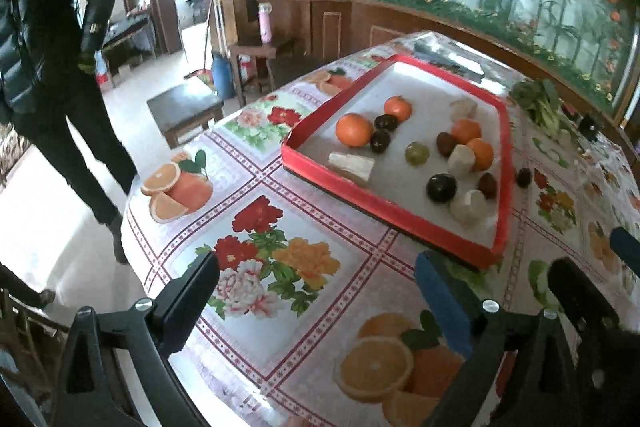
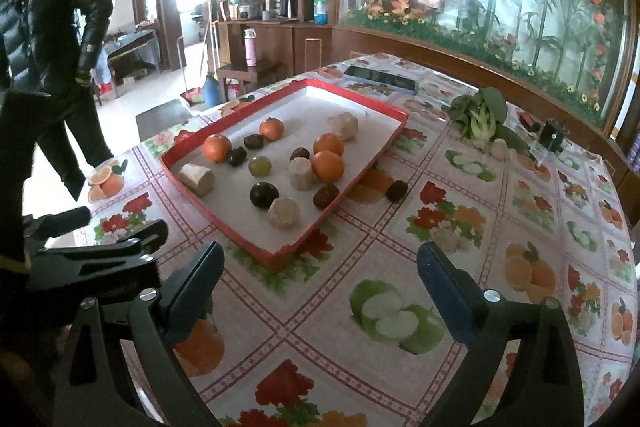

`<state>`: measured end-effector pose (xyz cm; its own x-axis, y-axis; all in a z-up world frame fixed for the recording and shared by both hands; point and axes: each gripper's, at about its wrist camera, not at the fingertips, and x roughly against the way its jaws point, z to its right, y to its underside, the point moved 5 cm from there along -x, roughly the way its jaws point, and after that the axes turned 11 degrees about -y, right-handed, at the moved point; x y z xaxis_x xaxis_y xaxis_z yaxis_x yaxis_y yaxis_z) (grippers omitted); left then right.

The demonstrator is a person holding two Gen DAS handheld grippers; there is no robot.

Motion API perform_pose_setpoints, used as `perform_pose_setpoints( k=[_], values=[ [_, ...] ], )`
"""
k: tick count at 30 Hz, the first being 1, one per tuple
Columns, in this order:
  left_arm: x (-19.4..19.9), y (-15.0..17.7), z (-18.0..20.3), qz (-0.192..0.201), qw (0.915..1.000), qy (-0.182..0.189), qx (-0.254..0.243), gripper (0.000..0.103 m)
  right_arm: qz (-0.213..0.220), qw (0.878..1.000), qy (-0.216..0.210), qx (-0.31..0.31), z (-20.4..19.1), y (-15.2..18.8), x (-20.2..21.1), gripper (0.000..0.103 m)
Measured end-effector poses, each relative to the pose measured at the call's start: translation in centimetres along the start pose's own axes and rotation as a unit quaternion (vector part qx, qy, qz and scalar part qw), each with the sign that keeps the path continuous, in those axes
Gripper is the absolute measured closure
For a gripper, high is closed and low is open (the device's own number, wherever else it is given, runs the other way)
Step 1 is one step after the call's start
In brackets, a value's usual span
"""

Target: Organize fruits

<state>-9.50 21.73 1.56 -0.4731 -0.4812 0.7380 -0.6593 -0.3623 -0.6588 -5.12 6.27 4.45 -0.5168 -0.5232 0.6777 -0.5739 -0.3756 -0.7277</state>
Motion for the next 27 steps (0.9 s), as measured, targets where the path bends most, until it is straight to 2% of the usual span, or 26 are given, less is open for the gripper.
perform_pose_setpoints(
  k=[7,27],
  values=[
    [2.0,0.3,0.5,0.030,0.9994,0.003,-0.017,0.003,-0.004,1.000,-0.002,-0.005,0.7,0.7,0.7,0.005],
    [1.7,1.4,1.2,0.001,0.9999,0.015,0.000,0.002,-0.007,1.000,0.008,0.005,1.6,1.4,1.5,0.005]
  ],
)
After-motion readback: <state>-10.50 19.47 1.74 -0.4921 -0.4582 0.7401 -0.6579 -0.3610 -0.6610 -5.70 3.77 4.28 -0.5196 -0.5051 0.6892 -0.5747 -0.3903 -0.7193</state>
